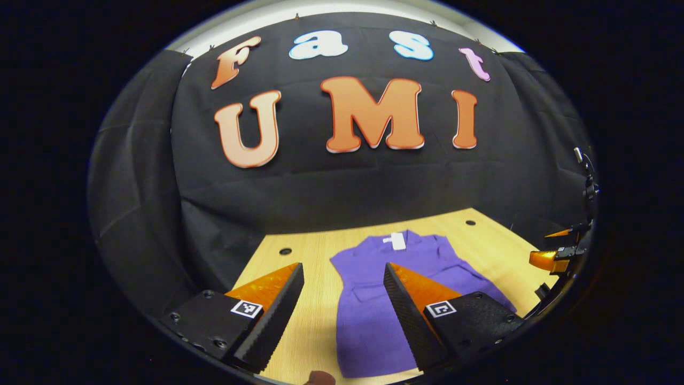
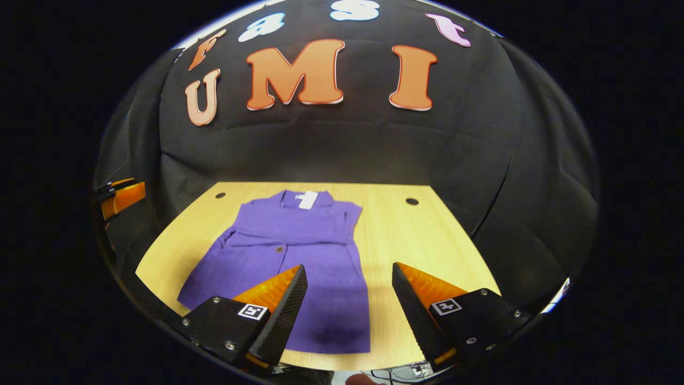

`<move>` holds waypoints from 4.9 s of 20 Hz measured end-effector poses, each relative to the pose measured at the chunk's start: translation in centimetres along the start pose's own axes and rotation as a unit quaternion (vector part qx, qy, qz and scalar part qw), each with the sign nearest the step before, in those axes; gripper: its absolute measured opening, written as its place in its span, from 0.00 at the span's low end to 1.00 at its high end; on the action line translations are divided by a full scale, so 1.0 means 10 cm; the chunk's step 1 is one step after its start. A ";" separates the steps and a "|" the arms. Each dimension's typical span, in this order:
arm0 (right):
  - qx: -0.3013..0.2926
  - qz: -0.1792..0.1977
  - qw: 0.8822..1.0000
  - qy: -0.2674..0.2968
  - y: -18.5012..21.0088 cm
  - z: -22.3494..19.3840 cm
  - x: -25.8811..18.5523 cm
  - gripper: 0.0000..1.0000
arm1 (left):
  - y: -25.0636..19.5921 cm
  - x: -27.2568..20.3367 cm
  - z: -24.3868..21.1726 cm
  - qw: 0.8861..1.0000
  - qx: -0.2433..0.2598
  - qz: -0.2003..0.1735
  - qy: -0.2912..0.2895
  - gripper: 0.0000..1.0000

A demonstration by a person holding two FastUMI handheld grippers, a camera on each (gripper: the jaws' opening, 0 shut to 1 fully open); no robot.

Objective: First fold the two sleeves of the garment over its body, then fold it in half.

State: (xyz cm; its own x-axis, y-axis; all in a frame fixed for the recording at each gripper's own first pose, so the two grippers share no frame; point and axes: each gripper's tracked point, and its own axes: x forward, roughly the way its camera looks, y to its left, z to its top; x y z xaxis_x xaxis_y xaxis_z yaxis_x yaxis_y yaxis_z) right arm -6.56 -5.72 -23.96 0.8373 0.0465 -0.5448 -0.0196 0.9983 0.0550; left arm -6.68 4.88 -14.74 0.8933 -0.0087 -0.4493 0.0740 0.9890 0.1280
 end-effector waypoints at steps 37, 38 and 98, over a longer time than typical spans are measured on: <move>0.099 0.047 0.920 0.376 0.20 -1.99 0.50 0.06 | -0.65 0.59 -2.92 0.843 -0.109 -0.045 0.524 0.10; 0.113 0.054 0.918 0.376 0.22 -1.93 0.49 0.04 | -0.62 0.42 -2.98 0.843 -0.118 -0.048 0.522 0.08; 0.123 0.106 0.977 0.137 -0.38 2.20 3.58 0.92 | -0.08 4.48 1.07 0.982 0.036 0.052 0.179 0.90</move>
State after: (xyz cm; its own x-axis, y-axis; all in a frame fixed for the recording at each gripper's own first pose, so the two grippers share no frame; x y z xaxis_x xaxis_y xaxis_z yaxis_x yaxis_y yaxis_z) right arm 35.52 -8.64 -25.29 0.6510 0.2929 -0.7003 -0.0163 0.9277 0.3729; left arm 38.04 2.11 -25.50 0.6858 0.1568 -0.7107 0.0326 0.9689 0.2453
